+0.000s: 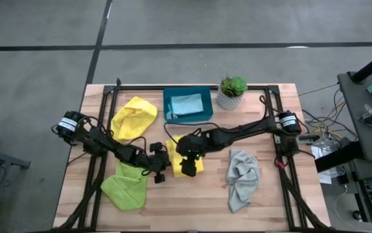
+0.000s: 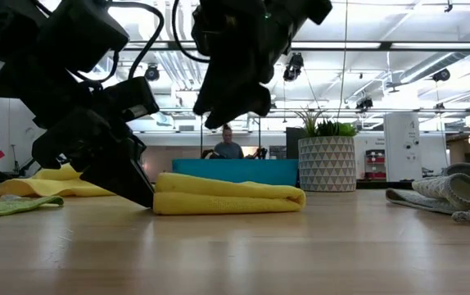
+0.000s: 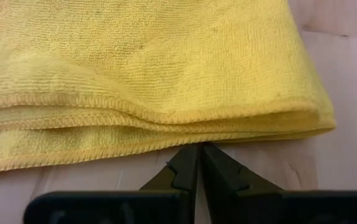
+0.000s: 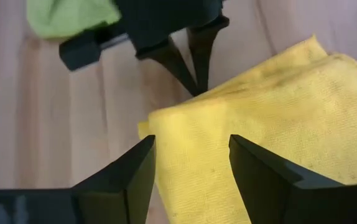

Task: Fold microfiber towels
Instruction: Fold the right yellow microfiber cloth

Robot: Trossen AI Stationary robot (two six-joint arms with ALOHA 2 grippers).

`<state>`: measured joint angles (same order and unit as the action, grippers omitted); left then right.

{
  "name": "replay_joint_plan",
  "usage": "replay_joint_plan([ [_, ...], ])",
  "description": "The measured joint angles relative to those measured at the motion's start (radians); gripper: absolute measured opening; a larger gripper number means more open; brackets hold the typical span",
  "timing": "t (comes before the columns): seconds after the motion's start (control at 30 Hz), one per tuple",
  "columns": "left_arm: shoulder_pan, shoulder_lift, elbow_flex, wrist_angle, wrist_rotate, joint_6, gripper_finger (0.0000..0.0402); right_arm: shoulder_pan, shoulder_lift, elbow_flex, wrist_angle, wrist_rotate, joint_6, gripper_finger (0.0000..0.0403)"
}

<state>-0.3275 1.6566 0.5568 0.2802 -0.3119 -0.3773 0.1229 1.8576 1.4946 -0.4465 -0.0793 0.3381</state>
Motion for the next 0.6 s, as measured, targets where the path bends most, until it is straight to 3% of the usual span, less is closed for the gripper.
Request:
replay_joint_plan([
  [0.17,0.0,0.0,0.0,0.0,0.0,0.0,0.0006,0.054,0.003,-0.057,0.074,0.062,-0.048,0.0188],
  [0.6,0.0,0.0,0.0,0.0,0.0,0.0,0.0006,0.095,0.069,-0.234,0.53,0.135,-0.212,0.0186],
])
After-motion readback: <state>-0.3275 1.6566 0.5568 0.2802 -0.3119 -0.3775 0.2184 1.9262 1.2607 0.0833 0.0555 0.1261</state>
